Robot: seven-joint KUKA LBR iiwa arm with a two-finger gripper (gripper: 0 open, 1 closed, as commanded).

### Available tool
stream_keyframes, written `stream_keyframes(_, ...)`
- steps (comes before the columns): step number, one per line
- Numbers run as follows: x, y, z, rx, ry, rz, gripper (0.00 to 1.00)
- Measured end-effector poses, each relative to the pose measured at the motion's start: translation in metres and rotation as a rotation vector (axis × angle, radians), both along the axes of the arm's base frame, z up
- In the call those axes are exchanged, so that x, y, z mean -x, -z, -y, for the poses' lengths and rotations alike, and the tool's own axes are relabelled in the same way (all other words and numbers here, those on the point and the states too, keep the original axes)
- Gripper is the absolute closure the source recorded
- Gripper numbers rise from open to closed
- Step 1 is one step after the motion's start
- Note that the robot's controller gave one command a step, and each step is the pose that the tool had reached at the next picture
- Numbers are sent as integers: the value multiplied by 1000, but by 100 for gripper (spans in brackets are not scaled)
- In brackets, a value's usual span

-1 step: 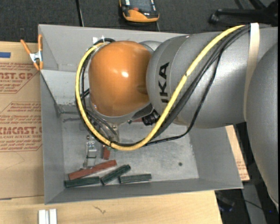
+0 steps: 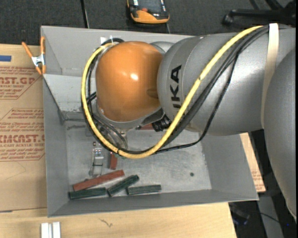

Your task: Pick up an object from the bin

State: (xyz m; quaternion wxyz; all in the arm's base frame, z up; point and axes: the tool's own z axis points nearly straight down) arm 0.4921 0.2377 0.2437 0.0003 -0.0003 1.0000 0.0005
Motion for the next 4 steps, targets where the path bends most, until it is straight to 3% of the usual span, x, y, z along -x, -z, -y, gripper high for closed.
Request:
stream_keyframes(1, 3, 58, 17, 0, -128, 3, 0)
stream_keyframes(2, 9, 154, 52, -1, -214, 3, 0)
stream_keyframes(3, 6, 173, 50, -1, -358, 10, 0)
stream_keyframes(4, 11, 142, 48, -1, -289, 2, 0)
